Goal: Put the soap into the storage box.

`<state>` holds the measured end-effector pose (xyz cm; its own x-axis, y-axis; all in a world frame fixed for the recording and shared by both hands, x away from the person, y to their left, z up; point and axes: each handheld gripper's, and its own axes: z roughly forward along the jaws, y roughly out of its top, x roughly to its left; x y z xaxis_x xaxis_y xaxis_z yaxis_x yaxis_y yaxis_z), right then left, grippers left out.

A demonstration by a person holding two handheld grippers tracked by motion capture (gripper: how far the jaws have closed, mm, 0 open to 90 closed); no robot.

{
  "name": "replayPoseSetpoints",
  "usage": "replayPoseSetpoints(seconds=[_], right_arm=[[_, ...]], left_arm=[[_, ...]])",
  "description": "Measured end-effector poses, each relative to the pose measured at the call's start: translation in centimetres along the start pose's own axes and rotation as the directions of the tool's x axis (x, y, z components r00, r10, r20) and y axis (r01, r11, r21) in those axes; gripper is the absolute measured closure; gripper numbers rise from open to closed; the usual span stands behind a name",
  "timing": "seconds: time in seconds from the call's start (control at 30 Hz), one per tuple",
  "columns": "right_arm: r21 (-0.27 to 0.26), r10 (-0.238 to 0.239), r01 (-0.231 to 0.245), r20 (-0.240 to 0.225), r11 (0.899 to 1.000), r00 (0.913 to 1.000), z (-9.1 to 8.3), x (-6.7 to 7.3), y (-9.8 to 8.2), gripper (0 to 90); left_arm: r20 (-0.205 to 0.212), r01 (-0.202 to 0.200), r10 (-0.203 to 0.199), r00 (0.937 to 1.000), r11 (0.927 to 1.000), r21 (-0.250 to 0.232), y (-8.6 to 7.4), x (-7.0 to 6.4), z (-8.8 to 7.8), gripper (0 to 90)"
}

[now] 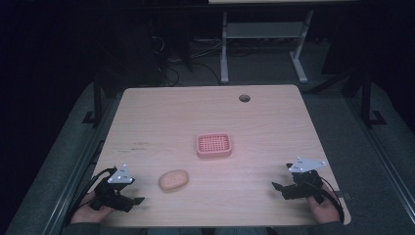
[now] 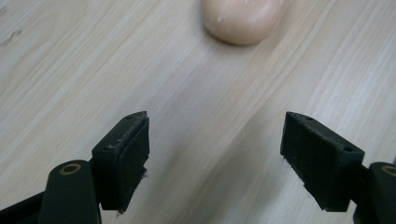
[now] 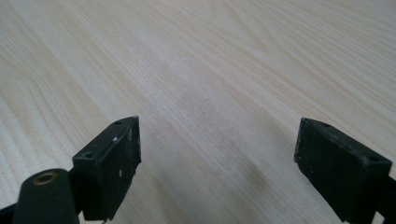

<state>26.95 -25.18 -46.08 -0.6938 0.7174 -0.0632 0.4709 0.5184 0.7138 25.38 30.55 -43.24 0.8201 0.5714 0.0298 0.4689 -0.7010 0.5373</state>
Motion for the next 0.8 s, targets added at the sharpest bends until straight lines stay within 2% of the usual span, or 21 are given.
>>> replayPoseSetpoints(seconds=[0.13,0.3,0.8], right_arm=[[0.004,-0.003,0.003,-0.002,1.0,1.0,0.1,0.0,0.0,14.1],[0.002,-0.006,0.006,0.0,1.0,1.0,0.1,0.0,0.1,14.2],[0.004,-0.006,0.007,-0.004,1.0,1.0,0.1,0.0,0.1,14.1]], left_arm=[[0.006,-0.017,0.017,0.9998,0.9998,-0.012,0.6,-0.1,0.2,23.4],[0.013,-0.048,0.048,0.9988,0.9988,0.012,1.4,-0.4,0.8,23.4],[0.014,-0.096,0.096,0.9953,0.9954,0.008,3.0,-1.1,1.2,23.4]])
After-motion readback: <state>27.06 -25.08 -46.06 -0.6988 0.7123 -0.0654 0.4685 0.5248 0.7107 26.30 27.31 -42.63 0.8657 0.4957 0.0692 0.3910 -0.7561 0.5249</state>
